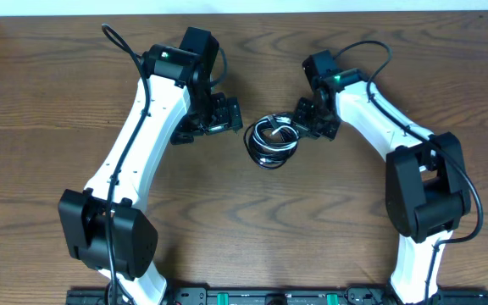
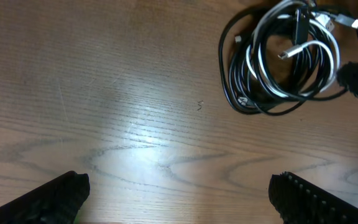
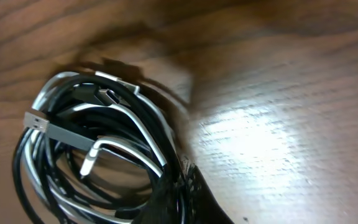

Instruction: Untangle cables

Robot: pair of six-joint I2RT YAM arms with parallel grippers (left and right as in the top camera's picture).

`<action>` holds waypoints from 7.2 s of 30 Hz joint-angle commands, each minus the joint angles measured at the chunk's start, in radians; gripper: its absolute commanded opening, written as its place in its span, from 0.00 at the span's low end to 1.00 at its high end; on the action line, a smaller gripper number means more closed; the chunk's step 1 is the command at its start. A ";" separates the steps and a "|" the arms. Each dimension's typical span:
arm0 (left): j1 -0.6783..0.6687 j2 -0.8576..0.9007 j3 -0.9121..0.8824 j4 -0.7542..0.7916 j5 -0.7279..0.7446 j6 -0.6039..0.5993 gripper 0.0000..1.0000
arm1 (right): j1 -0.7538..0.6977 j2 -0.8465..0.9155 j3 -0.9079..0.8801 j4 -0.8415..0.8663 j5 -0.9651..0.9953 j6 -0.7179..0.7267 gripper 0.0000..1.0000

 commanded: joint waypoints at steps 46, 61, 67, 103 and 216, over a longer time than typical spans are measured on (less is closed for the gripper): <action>0.003 0.006 -0.002 -0.004 -0.017 -0.013 0.98 | 0.149 -0.443 0.138 0.063 0.130 -0.119 0.01; 0.003 0.006 -0.002 -0.004 -0.017 -0.013 0.98 | 0.029 -0.650 0.474 0.120 -0.001 -0.129 0.01; 0.003 0.006 -0.002 -0.004 -0.017 -0.013 0.98 | 0.108 -0.629 0.445 -0.003 -0.001 -0.129 0.01; 0.090 0.006 0.013 0.088 0.647 -0.066 0.70 | 0.146 -0.552 0.443 0.106 -0.225 -0.014 0.01; -0.265 -0.256 -0.011 0.315 0.045 0.045 0.08 | 0.054 -0.385 0.437 -0.278 -0.332 0.278 0.02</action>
